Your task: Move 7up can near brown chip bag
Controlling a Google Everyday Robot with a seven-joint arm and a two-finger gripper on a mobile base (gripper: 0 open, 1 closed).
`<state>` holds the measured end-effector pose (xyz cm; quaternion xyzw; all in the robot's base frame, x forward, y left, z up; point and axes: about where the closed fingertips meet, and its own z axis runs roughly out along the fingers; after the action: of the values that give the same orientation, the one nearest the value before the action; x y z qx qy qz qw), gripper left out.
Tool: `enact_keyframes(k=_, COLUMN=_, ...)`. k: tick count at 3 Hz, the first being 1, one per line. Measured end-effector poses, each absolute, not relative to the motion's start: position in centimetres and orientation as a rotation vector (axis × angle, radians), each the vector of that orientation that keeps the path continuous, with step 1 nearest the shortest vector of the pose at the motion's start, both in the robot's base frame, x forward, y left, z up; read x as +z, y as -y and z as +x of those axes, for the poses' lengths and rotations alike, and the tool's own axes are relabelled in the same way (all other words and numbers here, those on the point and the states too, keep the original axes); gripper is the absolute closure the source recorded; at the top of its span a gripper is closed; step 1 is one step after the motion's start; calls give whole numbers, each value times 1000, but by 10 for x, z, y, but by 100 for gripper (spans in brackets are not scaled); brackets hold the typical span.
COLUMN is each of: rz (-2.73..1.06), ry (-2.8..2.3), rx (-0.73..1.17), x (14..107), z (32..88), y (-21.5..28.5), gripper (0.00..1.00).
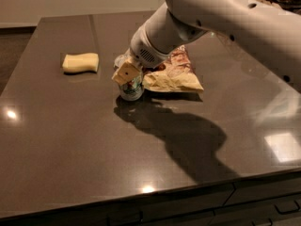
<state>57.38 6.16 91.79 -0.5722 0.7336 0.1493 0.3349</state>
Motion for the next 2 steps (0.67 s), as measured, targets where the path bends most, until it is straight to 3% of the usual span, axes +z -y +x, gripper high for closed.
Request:
enact_keyframes(k=1, rz=-1507, ry=-1912, rx=393, x=915, z=576, y=-57, gripper=12)
enact_keyframes(k=2, rz=-1513, ry=-1910, rx=395, x=914, z=575, y=-58, gripper=0)
